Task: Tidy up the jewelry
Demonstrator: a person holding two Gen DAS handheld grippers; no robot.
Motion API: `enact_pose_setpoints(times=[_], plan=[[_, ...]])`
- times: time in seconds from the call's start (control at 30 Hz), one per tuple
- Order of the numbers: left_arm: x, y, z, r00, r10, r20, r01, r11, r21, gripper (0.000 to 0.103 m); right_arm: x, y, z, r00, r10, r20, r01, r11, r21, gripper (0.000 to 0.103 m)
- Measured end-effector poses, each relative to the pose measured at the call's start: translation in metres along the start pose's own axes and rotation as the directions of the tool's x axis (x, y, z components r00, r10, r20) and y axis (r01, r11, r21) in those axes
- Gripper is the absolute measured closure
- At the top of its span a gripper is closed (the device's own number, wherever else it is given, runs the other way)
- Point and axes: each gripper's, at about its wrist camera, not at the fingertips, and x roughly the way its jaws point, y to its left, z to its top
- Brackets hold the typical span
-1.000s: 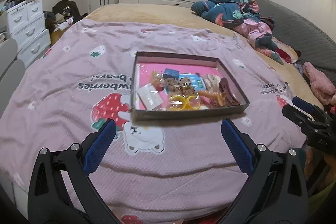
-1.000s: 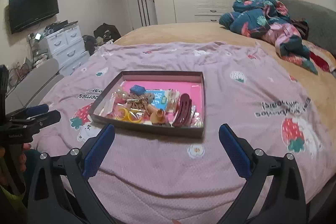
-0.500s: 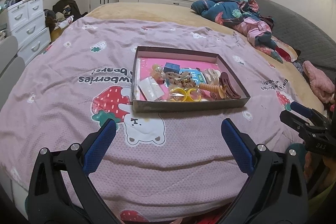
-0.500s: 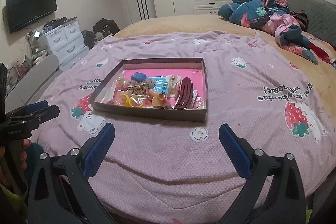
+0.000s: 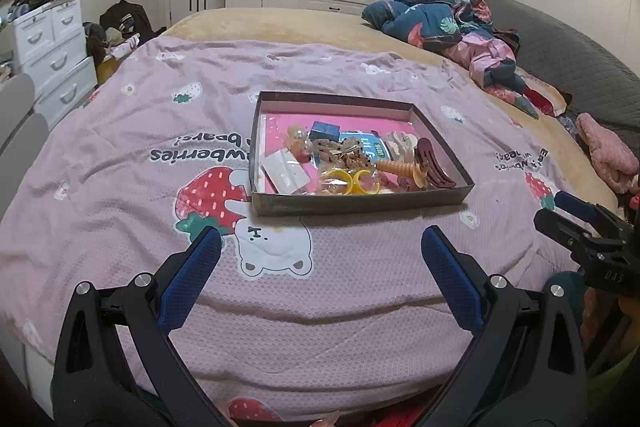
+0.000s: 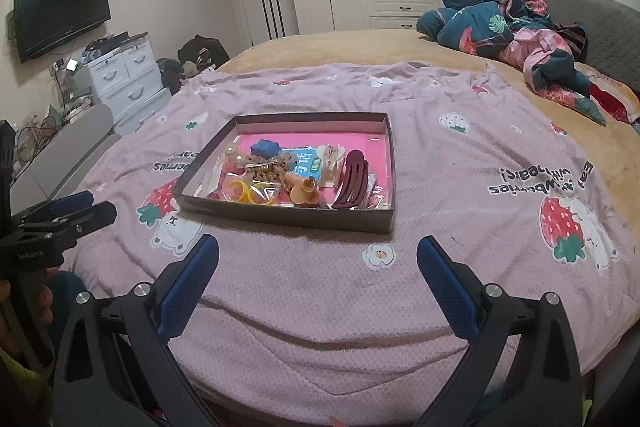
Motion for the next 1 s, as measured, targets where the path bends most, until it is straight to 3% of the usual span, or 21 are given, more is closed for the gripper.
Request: enact_pose_setpoints(times=[1.0], plan=[[-0.0057,0.0059,0.0029,1.000,0.010,-0.001,-0.010,1.000,0.000,0.009,-0.0039,0.0019,-0.0008,1.000,0.001,0.000,-0.001,1.000,-0.011,0.004]])
